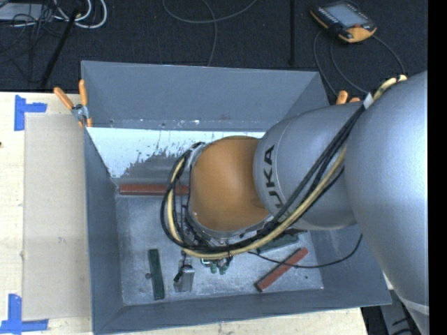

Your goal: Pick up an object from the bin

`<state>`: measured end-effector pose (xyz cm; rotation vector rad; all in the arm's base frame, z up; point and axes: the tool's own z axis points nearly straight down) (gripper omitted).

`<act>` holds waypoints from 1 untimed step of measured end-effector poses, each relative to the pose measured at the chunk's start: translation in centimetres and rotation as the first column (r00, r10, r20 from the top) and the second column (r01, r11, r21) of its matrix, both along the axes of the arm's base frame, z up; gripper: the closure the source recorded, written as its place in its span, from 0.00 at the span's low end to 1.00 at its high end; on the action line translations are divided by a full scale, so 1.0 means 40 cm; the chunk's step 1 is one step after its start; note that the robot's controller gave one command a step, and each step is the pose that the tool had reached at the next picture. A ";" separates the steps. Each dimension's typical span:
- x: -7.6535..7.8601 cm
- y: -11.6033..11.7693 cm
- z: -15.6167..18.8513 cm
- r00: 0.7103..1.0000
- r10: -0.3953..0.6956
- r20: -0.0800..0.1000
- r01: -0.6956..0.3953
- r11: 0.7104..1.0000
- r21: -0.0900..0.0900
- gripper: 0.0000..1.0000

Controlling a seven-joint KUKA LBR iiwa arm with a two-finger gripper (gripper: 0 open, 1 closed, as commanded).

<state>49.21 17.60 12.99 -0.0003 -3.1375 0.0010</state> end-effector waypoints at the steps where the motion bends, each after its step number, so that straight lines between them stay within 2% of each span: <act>1: 0.002 -0.001 0.001 1.000 -0.002 0.002 0.002 1.000 0.000 0.00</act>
Offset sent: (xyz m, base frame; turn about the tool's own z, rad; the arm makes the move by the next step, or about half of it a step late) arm 0.0018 0.0373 -0.0599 -0.2426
